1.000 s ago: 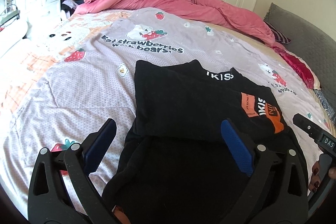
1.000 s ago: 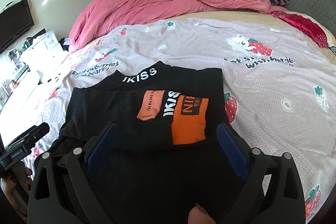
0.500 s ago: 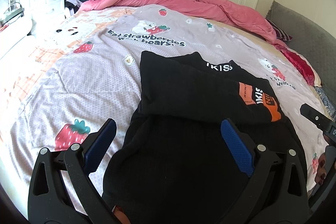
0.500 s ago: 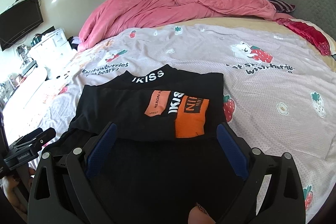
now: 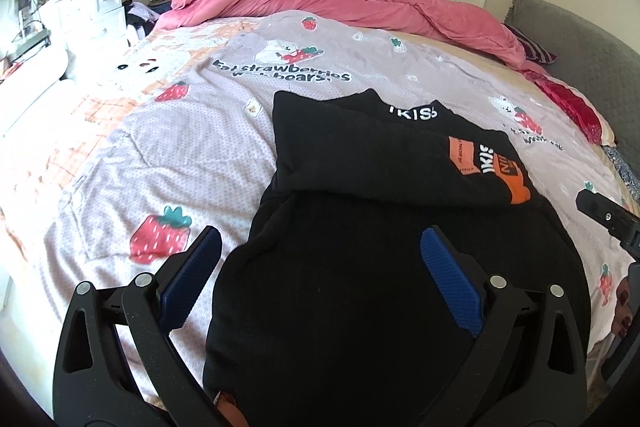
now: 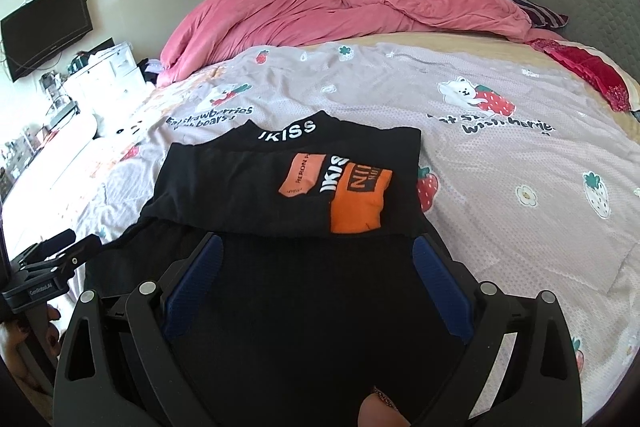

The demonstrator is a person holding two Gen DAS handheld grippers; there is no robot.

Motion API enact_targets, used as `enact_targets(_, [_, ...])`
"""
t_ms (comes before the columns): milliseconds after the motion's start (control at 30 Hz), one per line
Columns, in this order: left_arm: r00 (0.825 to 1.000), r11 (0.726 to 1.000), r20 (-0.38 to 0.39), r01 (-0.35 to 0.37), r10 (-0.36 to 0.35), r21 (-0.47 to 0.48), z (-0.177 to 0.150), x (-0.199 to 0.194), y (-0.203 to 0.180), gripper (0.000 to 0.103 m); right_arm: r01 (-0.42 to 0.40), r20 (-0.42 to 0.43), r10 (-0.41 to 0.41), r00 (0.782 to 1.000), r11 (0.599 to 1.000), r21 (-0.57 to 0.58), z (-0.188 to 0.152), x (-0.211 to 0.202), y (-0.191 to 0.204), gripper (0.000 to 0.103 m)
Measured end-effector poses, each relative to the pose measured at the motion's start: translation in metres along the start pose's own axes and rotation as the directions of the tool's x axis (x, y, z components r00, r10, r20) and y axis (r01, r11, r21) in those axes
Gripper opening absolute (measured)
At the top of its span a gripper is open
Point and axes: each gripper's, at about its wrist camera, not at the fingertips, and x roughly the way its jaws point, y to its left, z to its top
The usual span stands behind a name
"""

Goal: Fold small clothes
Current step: 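Move both open grippers back along the shirt toward its hem, then grasp the black shirt hem with both grippers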

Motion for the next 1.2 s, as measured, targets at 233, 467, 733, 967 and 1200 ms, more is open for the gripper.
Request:
enact_targets(233, [1.0,1.0,-0.02,-0.02,0.02,-0.001,-0.013,-0.008,0.003,0.093,-0.005,-0.011,0.005,1.0,1.0,-0.009,-0.009,-0.011,-0.003,0.095])
enact_targets(467, [0.999,0.999,-0.03,-0.034,0.034,0.004,-0.021,-0.019,0.005,0.093,-0.006,-0.024,0.006,1.0,1.0,-0.016,-0.017,-0.019,-0.007,0.095])
enact_targets(733, [0.996,0.998,-0.061,-0.062,0.062,0.012,-0.036,-0.024,0.007,0.093,0.0,-0.071,-0.002,0.997,1.0,-0.025,-0.037,-0.021,-0.012,0.095])
enact_targets(967, [0.994,0.998,-0.091,-0.064,0.062,-0.019,-0.047,-0.026,0.016,0.093,0.018,-0.12,-0.022,0.993,0.999,-0.038,-0.053,-0.022,-0.02,0.095])
enact_targets(1200, [0.989,0.996,-0.131,-0.073,0.067,-0.043,-0.057,-0.022,0.027,0.093,0.036,-0.161,-0.044,0.986,0.998,-0.049,-0.067,-0.024,-0.029,0.095])
